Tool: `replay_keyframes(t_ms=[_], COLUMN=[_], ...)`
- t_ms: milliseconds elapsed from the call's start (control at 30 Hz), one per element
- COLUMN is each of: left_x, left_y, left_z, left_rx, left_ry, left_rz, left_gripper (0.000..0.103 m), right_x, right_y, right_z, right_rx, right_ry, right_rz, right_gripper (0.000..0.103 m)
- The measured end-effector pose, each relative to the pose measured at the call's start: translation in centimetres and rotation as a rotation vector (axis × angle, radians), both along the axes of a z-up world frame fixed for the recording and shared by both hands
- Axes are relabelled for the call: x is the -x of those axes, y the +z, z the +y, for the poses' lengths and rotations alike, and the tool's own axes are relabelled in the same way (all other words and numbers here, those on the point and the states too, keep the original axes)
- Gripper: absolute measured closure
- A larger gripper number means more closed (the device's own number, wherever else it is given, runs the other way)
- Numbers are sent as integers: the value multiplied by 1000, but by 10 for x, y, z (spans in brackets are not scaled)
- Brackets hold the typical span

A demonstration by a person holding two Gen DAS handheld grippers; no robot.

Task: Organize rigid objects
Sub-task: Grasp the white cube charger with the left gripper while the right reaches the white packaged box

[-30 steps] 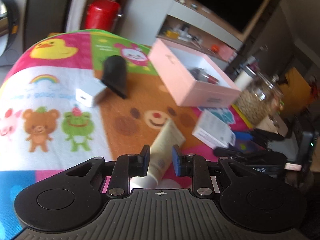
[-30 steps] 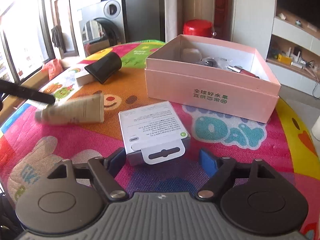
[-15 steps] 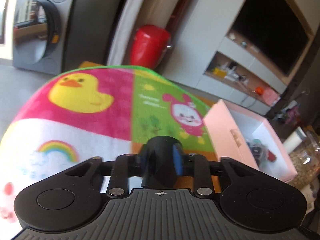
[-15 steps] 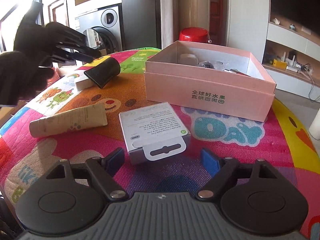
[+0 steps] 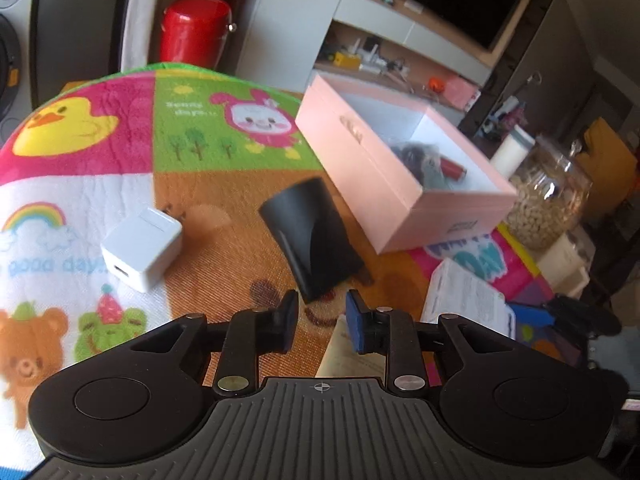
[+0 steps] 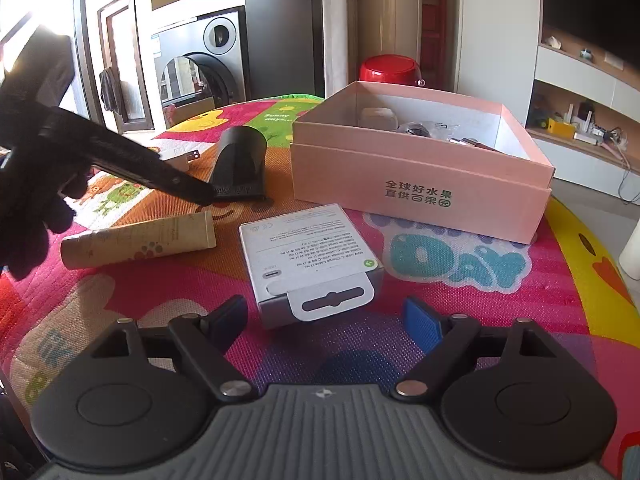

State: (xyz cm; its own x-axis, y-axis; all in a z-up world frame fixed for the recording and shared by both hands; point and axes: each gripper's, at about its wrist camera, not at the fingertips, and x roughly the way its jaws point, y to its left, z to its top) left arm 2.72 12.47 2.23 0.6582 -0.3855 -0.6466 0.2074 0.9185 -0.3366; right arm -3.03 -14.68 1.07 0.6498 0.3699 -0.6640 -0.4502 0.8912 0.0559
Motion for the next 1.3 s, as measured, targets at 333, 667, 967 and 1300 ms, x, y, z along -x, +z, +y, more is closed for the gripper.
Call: replay_keyframes(t_ms=[333, 667, 967, 1300], left_x=[-25, -19, -21, 55], left_y=[10, -9, -10, -10], left_z=[61, 25, 13, 27], left_rx=[-153, -257, -299, -143], left_ry=[222, 69, 97, 131], left_rz=[-86, -80, -98, -70], left_gripper=[74, 65, 65, 65], right_x=[-1, -1, -3, -2], right_y=[-1, -1, -3, -2], right_z=[1, 2, 5, 8], right_rx=[3, 5, 8, 34], right_ry=[5, 7, 49, 64], right_rz=[2, 3, 45, 39], right_gripper=[16, 14, 0, 2])
